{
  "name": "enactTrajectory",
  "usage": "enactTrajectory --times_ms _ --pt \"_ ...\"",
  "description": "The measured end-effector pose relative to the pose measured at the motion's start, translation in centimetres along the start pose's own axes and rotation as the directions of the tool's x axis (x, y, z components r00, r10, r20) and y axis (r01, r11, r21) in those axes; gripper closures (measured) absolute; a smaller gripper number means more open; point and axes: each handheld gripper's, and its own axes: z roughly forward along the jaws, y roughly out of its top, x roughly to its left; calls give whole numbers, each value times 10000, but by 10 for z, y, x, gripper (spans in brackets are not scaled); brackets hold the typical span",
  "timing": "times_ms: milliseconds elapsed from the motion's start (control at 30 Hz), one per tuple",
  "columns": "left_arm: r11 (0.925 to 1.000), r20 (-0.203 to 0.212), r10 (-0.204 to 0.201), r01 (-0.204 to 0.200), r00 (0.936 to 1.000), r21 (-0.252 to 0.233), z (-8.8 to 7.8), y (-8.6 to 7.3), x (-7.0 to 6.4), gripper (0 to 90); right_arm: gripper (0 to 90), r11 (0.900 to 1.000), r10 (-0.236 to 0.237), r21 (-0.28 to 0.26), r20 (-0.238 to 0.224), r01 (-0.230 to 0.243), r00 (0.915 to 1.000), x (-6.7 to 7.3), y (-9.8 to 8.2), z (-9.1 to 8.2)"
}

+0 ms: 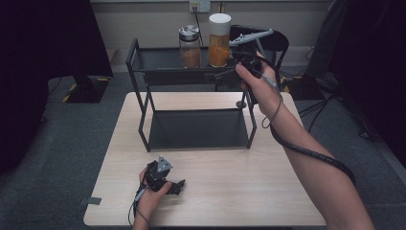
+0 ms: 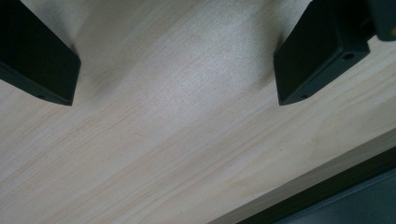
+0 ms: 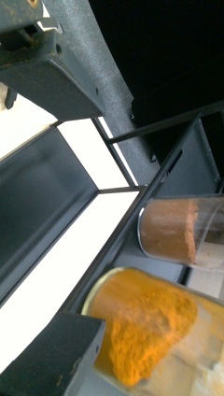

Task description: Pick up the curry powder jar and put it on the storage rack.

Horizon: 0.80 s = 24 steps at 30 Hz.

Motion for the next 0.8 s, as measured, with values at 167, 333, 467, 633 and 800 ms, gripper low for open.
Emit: enactTrajectory --times_ms 167,333,467,633,800 --pt "10000 0 0 0 10000 0 0 0 0 0 6 10000 46 11 -212 -46 9998 2 -9 3" --pt "10000 0 -4 4 10000 -3 0 0 0 0 6 9999 80 69 -345 -78 9994 4 -18 5" --pt "10000 2 -2 2 10000 1 0 0 0 0 6 9999 92 137 -466 -86 9989 5 -25 8" --pt "10000 -5 -1 1 10000 -11 0 0 0 0 6 9998 142 134 -686 -133 9975 7 -35 10" --pt "10000 -6 3 -3 10000 -10 0 0 0 0 6 9997 173 161 -867 -160 9961 8 -45 13"
